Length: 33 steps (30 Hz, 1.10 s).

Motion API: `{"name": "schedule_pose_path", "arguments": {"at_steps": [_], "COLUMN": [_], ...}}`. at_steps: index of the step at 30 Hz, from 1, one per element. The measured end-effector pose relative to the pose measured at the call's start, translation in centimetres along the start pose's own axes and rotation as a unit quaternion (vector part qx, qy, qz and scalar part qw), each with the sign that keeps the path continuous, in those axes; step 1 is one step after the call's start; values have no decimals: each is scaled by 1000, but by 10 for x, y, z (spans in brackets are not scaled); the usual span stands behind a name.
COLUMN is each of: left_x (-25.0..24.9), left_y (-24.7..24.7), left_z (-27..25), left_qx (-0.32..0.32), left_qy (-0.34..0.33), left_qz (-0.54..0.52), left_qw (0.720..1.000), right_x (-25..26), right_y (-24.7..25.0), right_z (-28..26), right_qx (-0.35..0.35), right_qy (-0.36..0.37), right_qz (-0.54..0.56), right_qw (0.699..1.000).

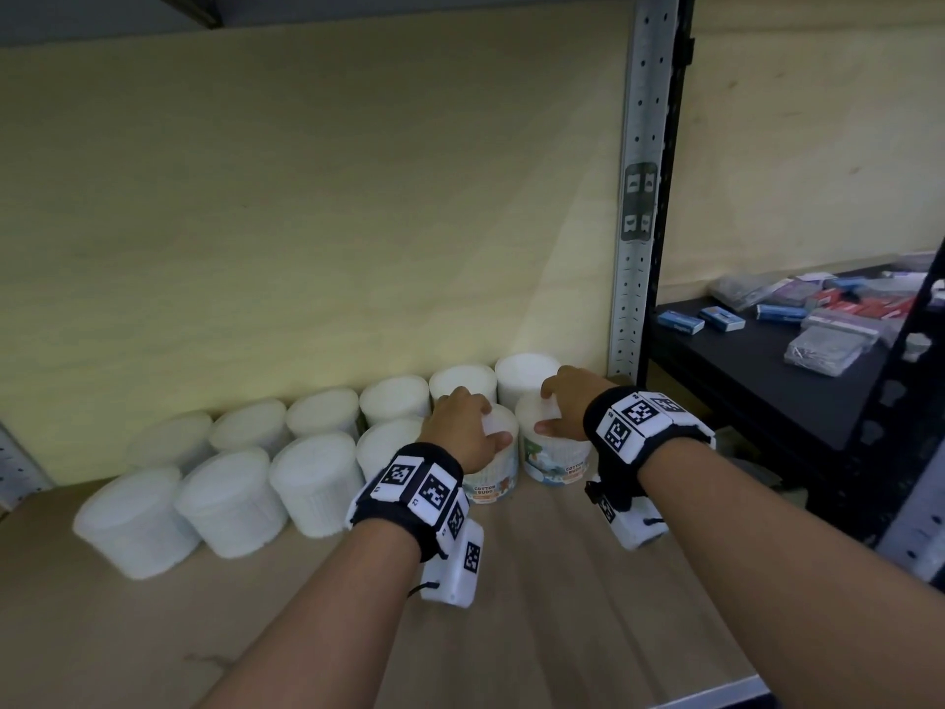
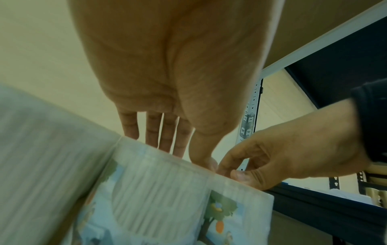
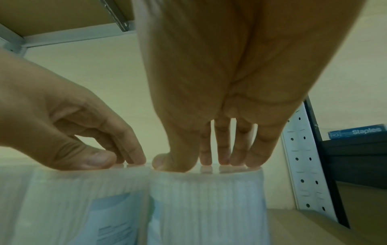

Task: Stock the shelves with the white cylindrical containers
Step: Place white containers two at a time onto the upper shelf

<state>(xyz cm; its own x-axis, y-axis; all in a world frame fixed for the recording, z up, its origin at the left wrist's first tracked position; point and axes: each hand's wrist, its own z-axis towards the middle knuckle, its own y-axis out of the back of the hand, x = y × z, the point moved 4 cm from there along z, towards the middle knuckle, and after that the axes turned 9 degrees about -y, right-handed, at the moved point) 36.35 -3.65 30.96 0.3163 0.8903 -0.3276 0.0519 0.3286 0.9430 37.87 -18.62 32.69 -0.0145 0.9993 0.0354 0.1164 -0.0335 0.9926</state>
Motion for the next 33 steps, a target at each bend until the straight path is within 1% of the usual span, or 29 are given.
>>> {"name": "schedule_pose_path", "arguments": {"at_steps": [5,10,16,21,27,33], "left_x": [-8,-23,-40,-50,-69,-76], "left_y": [-1,-2,-6,-7,-5,-11], "left_z": [-13,-40,-80,-106,-134,-152], "left_qx": [13,31,20,29,32,24], "left_qy": [-1,-4,-24,-20,-32,-47], "left_qz": [4,21,8,-10,0,-4], "left_qw": [1000,999,999,999,999,999], "right_x": [-2,-7,-12,-17,-25,-33], "right_y": [0,0,-8,-9,-13,-20], "right_z": [-19,-51,-97,-130,-155,-174], "right_qx": [5,8,17,33,39,42], "right_qy": [-3,-1,-17,-18,-14,-16], "right_qz": [0,6,17,26,19,31], "right_qw": [1000,1000,1000,999,999,999]}}
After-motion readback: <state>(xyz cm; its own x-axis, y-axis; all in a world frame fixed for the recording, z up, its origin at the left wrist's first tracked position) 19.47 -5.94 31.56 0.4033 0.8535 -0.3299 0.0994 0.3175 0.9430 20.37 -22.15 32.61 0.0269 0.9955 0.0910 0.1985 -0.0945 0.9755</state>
